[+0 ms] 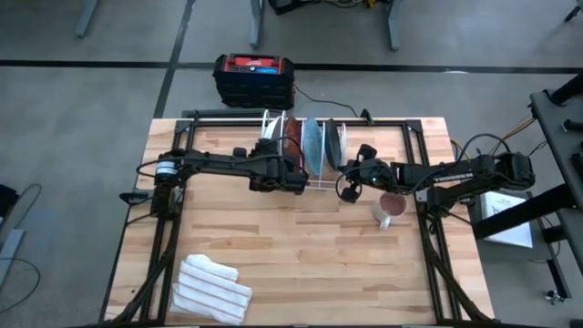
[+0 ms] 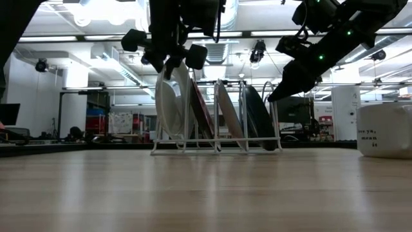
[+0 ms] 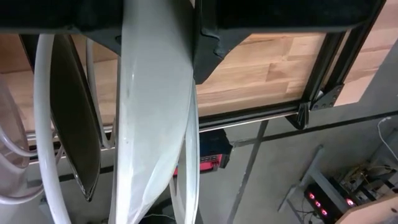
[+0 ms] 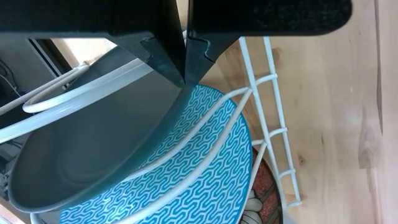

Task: Sort dishes
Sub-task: Put the white plate in the dish rack

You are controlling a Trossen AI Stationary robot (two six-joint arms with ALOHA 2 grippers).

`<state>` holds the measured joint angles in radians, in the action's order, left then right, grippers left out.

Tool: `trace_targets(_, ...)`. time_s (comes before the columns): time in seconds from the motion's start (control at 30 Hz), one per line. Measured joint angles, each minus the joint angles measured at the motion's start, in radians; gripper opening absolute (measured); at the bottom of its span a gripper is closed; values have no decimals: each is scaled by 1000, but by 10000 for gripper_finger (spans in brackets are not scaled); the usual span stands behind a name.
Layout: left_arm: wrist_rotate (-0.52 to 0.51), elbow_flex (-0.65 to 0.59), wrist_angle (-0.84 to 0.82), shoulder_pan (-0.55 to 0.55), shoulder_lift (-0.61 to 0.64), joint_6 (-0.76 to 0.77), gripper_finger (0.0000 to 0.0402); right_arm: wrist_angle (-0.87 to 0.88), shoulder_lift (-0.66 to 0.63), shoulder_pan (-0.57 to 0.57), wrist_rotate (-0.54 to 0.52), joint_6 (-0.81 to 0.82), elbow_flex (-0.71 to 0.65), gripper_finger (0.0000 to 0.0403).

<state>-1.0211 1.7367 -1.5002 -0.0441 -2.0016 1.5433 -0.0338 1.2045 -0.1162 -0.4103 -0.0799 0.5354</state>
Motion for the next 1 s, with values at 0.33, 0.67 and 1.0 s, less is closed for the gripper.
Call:
trace_targets(0.33, 1, 11, 3, -4, -3, -1, 75, 2, 0, -1, -2, 1, -1, 0)
trace_targets(0.67, -5, 13, 0, -5, -3, -13, 79, 2, 0, -1, -4, 1, -1, 0)
trace_targets(1.0, -30, 15, 2, -7, -3, -16, 97, 1, 0, -1, -3, 1, -1, 0)
